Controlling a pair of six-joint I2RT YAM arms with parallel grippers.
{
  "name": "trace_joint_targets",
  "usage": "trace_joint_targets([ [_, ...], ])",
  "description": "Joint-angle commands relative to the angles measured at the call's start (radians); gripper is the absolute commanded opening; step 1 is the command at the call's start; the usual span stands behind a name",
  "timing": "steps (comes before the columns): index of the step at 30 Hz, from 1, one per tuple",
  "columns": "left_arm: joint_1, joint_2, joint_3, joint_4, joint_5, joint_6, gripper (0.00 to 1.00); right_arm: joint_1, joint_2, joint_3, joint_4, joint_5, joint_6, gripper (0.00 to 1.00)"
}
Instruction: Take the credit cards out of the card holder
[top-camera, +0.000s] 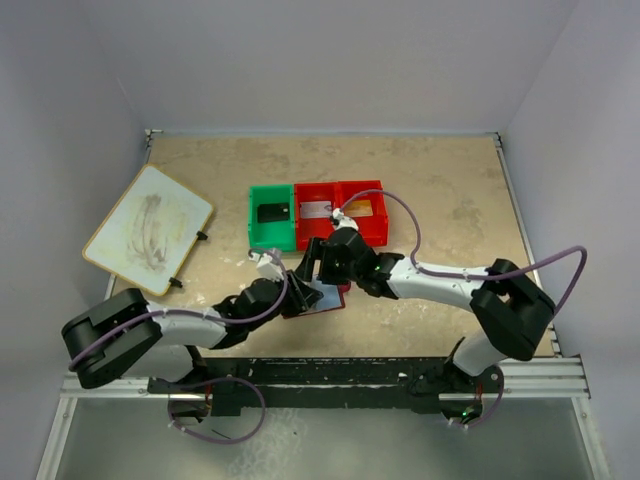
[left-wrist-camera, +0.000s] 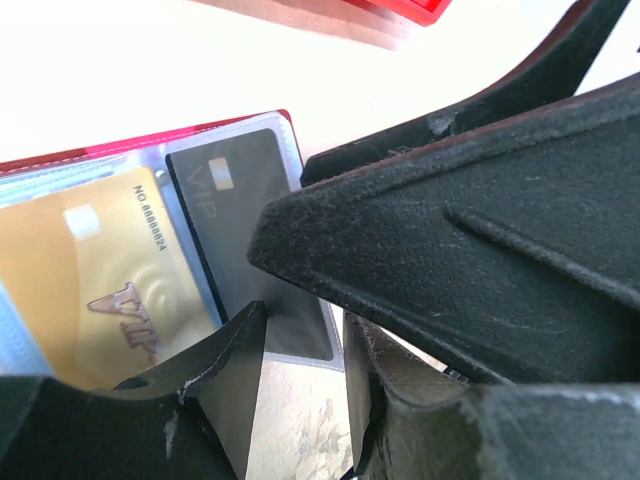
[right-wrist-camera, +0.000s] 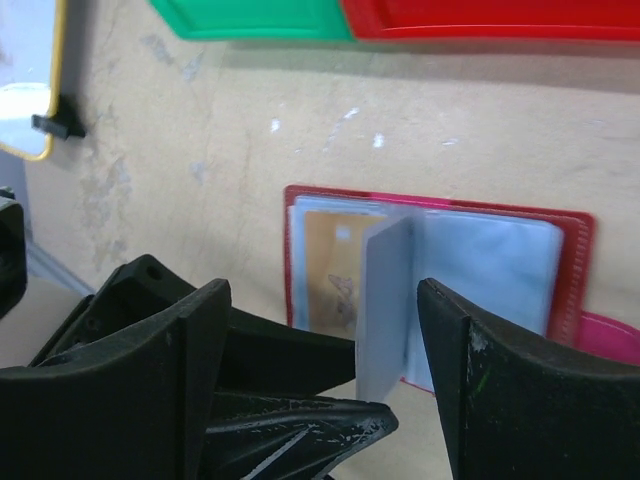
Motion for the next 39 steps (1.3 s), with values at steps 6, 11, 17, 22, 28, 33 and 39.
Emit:
trace_joint_targets([
  [6,-0.010,0.150,0.107,0.152,0.096,0.029,0.36,-0.008,-0.159,-0.026,-0.247,0.227,0.058,0.78],
  [11,-0.017,0.114,0.123,0.087,0.102,0.048,0.39,-0.008,-0.249,-0.079,-0.252,0.256,0.080,0.77],
  [17,-0.018,0.027,0.137,-0.023,0.089,0.073,0.44,-0.008,-0.290,-0.108,-0.239,0.251,0.079,0.77],
  [22,-0.019,-0.140,0.134,-0.221,0.000,0.086,0.45,-0.008,-0.290,-0.144,-0.117,0.144,0.039,0.76],
  [28,-0.017,-0.332,0.138,-0.581,-0.176,0.065,0.45,-0.008,-0.231,-0.200,0.083,-0.013,0.034,0.68],
  [33,-0.016,-0.436,0.121,-0.730,-0.242,0.020,0.45,-0.008,-0.141,-0.200,0.215,-0.132,0.022,0.61],
  [39,-0.017,-0.456,0.126,-0.787,-0.280,-0.011,0.45,-0.008,-0.045,-0.144,0.260,-0.177,-0.048,0.59],
])
